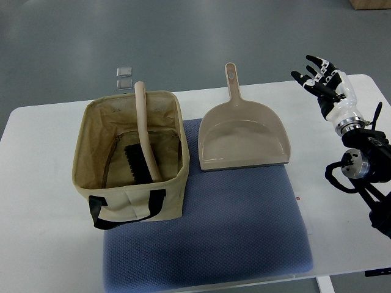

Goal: Put pink broom in yellow bag with right hand

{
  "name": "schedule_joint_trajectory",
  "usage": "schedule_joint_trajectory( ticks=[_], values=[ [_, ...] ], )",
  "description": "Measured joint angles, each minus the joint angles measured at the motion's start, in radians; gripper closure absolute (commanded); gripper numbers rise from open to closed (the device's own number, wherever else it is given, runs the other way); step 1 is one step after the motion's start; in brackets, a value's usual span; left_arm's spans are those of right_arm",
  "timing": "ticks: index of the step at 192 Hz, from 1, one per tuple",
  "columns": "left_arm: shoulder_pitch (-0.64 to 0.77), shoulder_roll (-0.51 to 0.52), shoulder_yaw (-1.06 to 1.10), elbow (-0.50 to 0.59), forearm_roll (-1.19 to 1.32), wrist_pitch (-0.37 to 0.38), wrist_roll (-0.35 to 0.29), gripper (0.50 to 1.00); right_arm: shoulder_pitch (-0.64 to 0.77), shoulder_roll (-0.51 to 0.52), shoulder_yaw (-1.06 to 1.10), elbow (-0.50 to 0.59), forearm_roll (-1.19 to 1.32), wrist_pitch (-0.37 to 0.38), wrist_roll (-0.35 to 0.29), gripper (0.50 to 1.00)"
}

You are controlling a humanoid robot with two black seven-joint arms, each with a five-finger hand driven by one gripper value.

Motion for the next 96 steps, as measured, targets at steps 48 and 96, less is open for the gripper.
schedule_joint_trajectory(
  ticks=[48,96],
  values=[
    [0.000,0.000,0.000,0.000,0.000,0.000,0.000,0.500,-0.047,0.060,0.067,0.017,-0.002,0.003,0.003,0.568],
    [0.000,0.000,0.000,0.000,0.000,0.000,0.000,0.500,-0.052,0.064,0.074,0.019,-0.003,0.003,0.004,0.568]
  ],
)
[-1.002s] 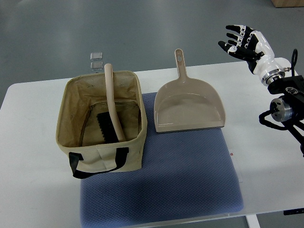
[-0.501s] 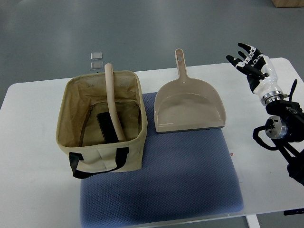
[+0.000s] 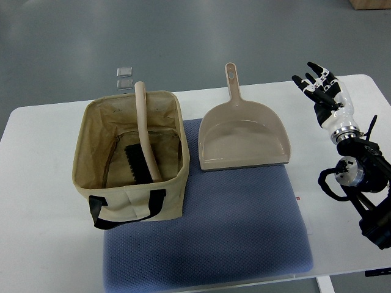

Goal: Put pink broom in yellow bag with right hand

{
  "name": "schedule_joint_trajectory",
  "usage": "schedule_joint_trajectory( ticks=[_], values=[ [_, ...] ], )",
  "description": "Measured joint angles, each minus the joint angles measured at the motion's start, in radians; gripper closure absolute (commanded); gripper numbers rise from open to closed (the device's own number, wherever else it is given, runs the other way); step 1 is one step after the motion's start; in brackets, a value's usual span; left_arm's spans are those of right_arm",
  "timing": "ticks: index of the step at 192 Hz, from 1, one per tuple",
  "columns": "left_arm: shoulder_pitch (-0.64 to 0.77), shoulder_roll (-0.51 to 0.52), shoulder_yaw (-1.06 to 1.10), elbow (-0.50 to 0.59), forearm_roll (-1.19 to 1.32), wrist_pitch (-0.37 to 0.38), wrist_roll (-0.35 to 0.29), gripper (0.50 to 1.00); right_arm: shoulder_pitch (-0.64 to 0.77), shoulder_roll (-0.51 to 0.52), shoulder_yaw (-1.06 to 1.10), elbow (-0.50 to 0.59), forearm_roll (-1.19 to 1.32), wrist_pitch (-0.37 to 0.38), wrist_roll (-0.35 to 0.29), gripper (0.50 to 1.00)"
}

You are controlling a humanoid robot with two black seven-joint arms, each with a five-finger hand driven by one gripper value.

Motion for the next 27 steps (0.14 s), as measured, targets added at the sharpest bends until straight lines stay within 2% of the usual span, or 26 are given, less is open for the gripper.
schedule_joint_trajectory(
  ticks=[27],
  values=[
    [0.000,0.000,0.000,0.000,0.000,0.000,0.000,0.500,0.000,-0.001,-0.001,0.001,-0.001,0.003,-0.001,0.568]
  ],
)
